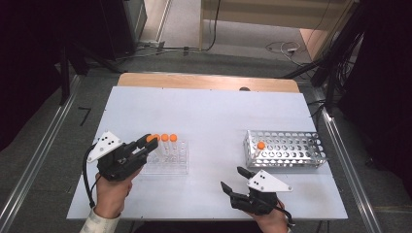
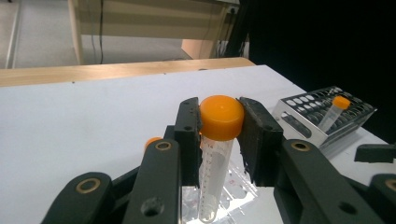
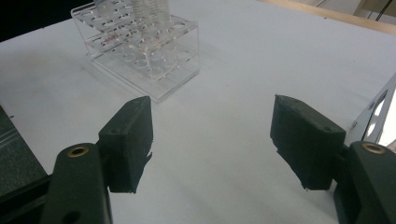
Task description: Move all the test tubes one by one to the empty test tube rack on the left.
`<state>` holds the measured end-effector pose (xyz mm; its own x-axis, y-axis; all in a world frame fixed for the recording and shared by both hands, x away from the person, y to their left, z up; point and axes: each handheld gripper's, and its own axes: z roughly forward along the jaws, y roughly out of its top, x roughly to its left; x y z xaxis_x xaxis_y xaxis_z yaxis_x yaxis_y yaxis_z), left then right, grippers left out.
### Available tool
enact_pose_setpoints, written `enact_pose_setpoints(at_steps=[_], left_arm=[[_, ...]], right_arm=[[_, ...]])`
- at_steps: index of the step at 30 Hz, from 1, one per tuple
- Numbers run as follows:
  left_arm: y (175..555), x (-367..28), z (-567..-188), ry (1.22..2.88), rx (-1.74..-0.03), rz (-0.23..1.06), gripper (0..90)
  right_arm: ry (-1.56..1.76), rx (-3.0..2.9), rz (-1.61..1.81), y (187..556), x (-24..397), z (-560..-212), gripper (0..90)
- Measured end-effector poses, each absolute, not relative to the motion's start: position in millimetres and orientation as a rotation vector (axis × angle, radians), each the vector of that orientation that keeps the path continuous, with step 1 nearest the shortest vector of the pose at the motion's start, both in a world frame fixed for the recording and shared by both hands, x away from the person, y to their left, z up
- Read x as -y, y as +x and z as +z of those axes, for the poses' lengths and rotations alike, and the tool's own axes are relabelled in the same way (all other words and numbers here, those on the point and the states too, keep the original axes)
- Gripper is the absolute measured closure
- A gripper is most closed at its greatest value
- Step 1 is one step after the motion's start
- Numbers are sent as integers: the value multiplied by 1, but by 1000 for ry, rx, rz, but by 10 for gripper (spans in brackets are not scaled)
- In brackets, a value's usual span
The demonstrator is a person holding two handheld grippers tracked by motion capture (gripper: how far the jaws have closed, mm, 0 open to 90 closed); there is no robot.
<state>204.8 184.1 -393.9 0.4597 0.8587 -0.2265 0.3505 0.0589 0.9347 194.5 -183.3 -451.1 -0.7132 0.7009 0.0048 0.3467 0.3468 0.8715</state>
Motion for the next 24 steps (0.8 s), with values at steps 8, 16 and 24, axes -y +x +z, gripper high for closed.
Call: enact_pose_setpoints(at_steps=[8, 16, 24], left_arm=[[208, -193, -394, 1510, -1135, 571, 696], [213, -198, -394, 1498, -1160, 608, 696], [218, -203, -394, 1493, -1180, 645, 696]], right_arm=[[926, -2248, 1313, 195, 183, -452, 283], [926, -2248, 1312, 195, 183, -452, 283], [929, -2248, 1313, 195, 183, -452, 283]])
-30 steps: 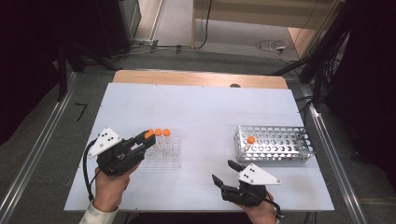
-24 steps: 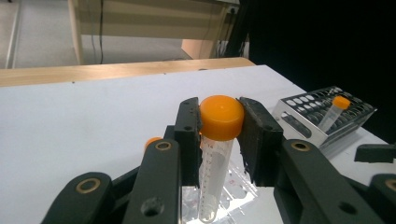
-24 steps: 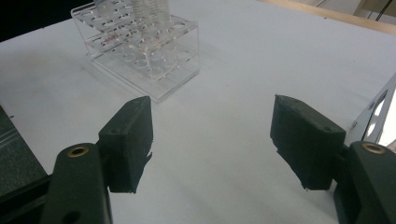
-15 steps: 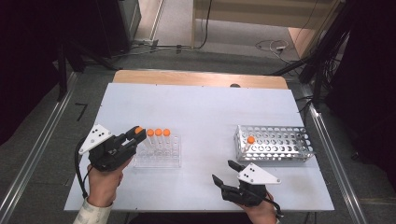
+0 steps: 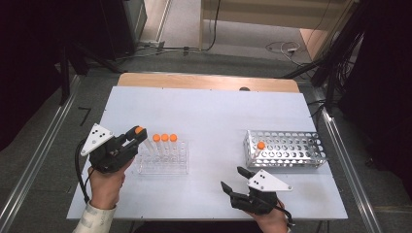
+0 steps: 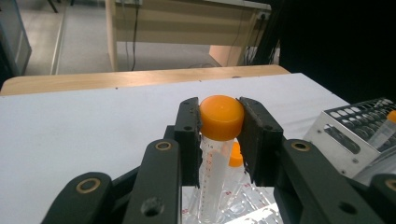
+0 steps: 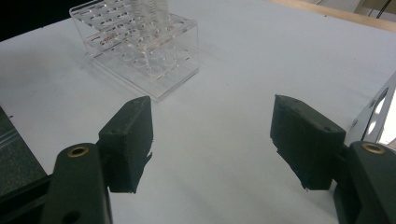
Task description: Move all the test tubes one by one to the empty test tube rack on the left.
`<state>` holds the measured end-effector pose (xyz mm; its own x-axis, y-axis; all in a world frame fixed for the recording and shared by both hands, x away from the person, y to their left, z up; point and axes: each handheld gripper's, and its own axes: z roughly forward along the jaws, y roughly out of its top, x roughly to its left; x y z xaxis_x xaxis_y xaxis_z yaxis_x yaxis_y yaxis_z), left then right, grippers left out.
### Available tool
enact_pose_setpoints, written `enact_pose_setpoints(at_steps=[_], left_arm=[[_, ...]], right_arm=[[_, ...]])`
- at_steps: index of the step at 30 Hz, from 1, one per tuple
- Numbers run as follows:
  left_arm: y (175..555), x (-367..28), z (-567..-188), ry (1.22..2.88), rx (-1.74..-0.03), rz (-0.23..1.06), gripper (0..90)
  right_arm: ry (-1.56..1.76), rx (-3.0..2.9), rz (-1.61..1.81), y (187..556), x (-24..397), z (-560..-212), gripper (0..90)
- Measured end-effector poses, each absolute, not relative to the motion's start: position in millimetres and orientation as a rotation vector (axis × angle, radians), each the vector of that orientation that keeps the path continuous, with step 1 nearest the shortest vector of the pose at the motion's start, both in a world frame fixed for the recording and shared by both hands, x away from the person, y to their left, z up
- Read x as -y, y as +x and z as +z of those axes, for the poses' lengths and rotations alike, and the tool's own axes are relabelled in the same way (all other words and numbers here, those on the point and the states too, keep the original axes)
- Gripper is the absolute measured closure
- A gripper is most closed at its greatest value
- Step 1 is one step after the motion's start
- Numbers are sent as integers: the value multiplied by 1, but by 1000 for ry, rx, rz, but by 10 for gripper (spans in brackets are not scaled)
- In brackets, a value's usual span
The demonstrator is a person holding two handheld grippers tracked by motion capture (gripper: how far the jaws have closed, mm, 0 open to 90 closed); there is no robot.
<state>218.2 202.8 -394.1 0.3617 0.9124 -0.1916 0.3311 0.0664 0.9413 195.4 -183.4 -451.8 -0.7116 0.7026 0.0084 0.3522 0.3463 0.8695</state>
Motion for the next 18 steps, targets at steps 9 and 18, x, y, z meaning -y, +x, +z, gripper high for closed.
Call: enact_pose_setpoints(at_steps=[9, 18], left_arm=[[223, -206, -396, 1476, -1197, 667, 695], [229, -203, -398, 1468, -1207, 693, 695]], right_arm=[[933, -2250, 1308, 196, 183, -453, 284], [943, -2257, 1303, 196, 182, -454, 284]])
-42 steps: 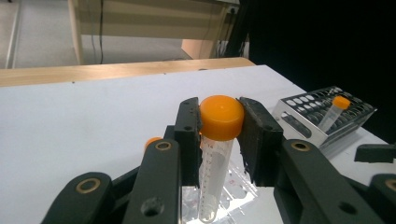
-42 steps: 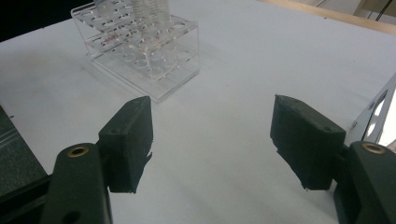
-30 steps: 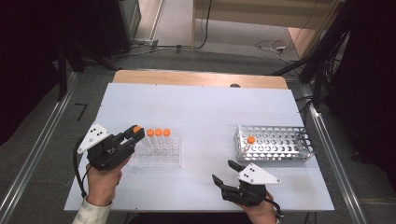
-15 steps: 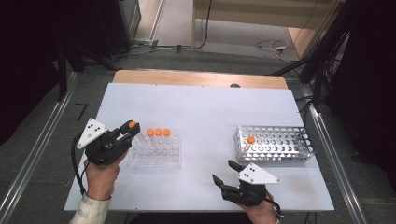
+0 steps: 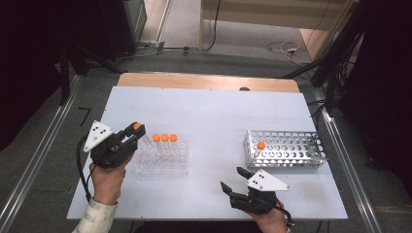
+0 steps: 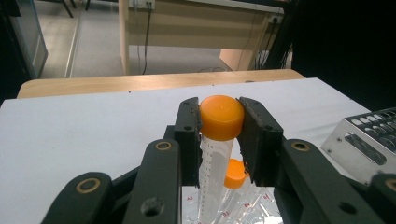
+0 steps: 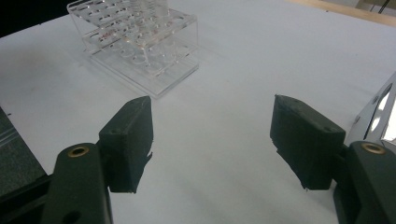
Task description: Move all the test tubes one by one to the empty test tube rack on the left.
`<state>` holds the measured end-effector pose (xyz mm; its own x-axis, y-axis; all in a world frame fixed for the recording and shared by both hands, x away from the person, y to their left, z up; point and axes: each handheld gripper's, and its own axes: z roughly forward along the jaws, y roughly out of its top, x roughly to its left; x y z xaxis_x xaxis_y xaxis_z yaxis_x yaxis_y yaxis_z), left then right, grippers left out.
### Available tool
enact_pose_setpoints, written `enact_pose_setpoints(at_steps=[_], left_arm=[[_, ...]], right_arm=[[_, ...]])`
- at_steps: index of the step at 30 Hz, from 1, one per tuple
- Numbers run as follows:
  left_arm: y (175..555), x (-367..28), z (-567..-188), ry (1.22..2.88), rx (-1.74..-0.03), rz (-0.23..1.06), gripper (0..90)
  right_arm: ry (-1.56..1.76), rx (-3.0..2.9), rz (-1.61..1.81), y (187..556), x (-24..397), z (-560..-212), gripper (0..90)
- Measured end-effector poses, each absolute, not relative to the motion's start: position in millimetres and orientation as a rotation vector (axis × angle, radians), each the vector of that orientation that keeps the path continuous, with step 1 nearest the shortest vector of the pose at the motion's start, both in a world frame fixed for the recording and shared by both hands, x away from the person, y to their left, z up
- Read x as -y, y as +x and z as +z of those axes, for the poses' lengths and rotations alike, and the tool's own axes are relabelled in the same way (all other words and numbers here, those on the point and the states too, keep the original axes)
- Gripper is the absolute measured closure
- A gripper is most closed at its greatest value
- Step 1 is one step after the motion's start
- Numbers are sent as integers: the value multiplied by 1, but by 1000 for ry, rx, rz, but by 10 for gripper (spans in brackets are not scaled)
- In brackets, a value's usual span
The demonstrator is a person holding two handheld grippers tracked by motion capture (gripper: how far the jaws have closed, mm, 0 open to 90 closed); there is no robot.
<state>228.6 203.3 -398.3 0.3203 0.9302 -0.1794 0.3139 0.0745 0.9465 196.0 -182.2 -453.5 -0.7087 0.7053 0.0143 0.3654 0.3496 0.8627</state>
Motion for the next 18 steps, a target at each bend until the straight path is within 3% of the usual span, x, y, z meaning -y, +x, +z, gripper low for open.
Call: enact_pose_setpoints(at_steps=[18], left_arm=[[237, -194, -407, 1518, -1204, 759, 694]], right_arm=[[943, -2261, 1302, 196, 182, -454, 285]])
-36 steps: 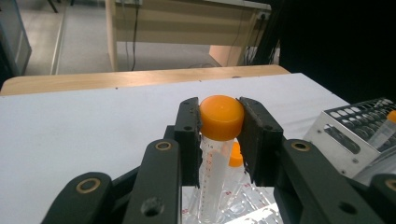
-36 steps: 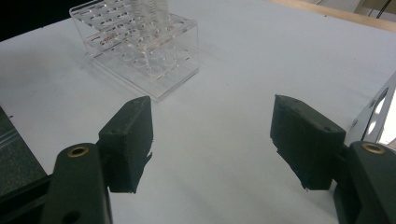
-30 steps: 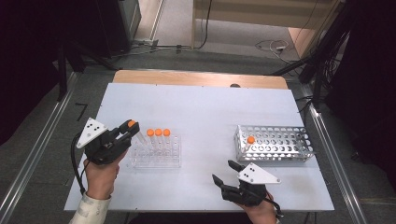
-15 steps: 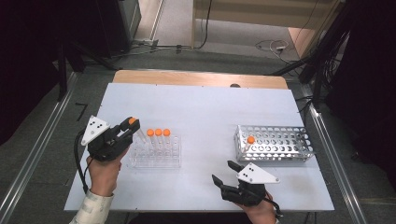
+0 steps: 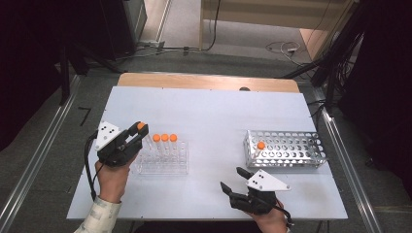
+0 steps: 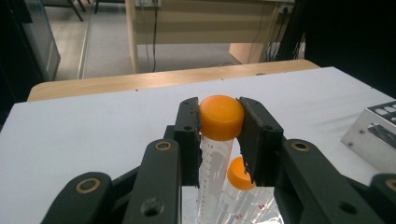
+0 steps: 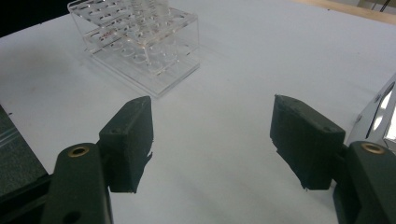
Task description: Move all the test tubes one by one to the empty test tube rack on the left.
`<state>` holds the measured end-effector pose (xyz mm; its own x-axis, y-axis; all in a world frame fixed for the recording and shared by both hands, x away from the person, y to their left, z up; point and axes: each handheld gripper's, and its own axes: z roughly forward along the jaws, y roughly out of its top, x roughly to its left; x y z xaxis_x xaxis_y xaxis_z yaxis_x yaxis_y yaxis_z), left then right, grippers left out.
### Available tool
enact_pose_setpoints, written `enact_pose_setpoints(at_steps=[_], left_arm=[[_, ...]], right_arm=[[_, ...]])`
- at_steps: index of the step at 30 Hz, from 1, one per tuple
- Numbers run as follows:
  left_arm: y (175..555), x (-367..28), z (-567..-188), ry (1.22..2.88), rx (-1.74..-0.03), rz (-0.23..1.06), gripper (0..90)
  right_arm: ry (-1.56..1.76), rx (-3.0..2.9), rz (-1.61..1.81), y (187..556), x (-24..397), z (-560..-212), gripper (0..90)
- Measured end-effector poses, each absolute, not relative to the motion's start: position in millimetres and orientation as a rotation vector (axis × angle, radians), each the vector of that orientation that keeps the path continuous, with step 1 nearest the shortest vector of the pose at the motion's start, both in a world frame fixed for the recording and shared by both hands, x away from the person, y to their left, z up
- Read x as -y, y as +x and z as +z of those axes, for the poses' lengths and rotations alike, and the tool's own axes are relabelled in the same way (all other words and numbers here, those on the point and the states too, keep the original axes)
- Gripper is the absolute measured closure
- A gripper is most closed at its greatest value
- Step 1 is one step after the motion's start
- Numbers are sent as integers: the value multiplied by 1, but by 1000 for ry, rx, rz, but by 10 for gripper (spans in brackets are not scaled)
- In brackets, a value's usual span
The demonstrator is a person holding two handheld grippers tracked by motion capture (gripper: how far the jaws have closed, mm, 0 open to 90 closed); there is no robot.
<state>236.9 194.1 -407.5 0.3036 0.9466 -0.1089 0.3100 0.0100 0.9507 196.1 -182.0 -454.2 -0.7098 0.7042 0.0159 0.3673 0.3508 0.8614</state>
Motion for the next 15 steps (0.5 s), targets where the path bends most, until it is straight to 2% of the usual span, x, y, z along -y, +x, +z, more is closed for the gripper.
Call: enact_pose_setpoints(at_steps=[15], left_arm=[[238, -185, -424, 1568, -1215, 782, 686]], right_arm=[[940, -2263, 1301, 196, 183, -454, 287]])
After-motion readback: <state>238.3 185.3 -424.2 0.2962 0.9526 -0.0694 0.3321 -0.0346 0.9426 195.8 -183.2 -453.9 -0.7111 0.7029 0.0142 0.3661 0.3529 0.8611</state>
